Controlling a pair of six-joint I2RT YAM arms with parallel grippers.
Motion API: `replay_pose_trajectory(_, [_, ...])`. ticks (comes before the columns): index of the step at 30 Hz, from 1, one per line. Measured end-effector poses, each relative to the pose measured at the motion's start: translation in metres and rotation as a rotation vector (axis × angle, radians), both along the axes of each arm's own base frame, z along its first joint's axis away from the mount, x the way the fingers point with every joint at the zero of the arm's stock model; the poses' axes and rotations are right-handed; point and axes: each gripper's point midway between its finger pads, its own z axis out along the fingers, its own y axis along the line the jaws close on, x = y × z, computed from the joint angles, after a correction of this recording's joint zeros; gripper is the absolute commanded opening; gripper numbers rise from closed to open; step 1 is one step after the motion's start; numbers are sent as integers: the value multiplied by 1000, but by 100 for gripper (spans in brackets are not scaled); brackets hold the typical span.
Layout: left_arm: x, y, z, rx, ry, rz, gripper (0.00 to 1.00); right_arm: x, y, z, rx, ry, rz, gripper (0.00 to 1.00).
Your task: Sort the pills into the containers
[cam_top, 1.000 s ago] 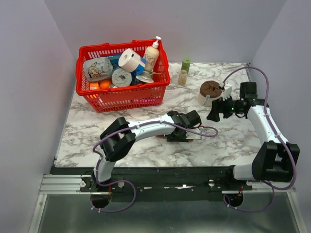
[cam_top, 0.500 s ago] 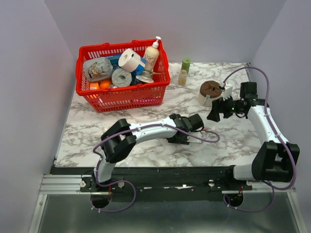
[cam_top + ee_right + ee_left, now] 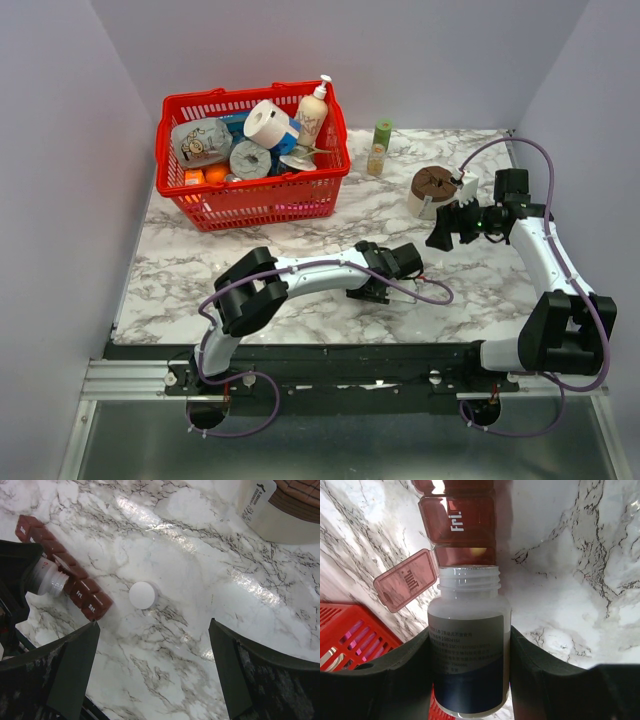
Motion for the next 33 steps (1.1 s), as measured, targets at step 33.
replay_pose_trajectory(33, [7, 3, 3, -1, -26, 20, 0, -1, -1, 0, 8, 2, 2, 100])
